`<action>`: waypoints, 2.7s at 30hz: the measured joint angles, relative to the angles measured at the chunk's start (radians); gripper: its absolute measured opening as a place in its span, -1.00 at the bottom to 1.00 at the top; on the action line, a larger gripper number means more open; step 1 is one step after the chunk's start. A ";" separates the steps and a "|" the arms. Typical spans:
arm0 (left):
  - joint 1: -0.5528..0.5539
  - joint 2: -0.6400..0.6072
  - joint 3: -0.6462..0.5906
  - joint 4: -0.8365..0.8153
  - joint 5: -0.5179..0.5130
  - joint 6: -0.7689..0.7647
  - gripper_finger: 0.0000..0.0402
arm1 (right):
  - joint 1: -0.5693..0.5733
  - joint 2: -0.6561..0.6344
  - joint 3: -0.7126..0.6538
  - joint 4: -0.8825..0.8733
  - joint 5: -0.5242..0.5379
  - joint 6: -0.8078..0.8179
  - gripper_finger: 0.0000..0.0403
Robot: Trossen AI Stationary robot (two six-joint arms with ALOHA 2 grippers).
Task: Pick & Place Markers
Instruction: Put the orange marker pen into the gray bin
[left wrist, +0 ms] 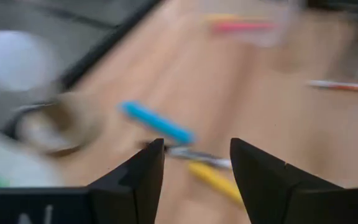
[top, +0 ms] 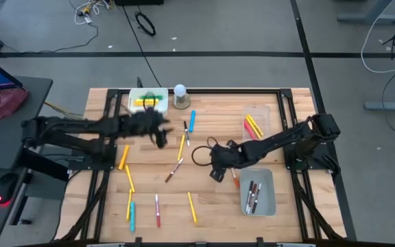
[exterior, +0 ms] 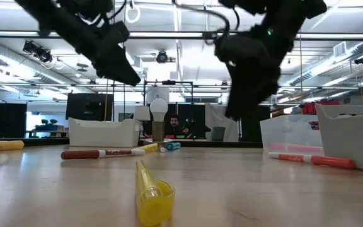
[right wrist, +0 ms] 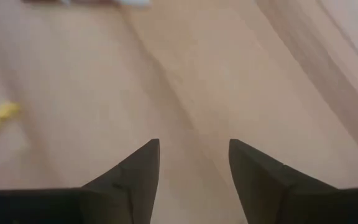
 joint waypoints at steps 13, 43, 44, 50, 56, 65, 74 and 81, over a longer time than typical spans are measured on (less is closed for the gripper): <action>-0.382 0.068 -0.192 0.467 -0.098 -0.040 -0.08 | -0.030 0.003 -0.097 -0.118 -0.098 0.351 -0.03; -0.407 0.084 -0.192 0.475 -0.170 -0.013 -0.08 | -0.029 0.000 -0.200 0.258 0.044 0.258 -0.95; -0.407 0.084 -0.192 0.476 -0.170 -0.015 -0.08 | -0.028 -0.009 -0.200 0.307 0.045 0.224 -0.93; -0.407 0.084 -0.192 0.476 -0.170 -0.015 -0.08 | 0.028 -0.169 -0.199 0.427 0.060 0.087 -0.94; -0.407 0.084 -0.192 0.475 -0.169 -0.014 -0.08 | 0.197 -0.416 -0.198 0.259 0.161 0.147 -0.95; -0.407 0.084 -0.192 0.475 -0.169 -0.020 -0.08 | 0.481 -0.537 -0.198 -0.361 0.226 0.842 -0.95; -0.406 0.084 -0.192 0.476 -0.169 -0.021 -0.08 | 0.555 -0.350 -0.198 -0.499 0.020 1.352 -0.95; -0.406 0.084 -0.191 0.475 -0.170 -0.021 -0.08 | 0.555 -0.223 -0.198 -0.551 -0.159 1.484 -0.87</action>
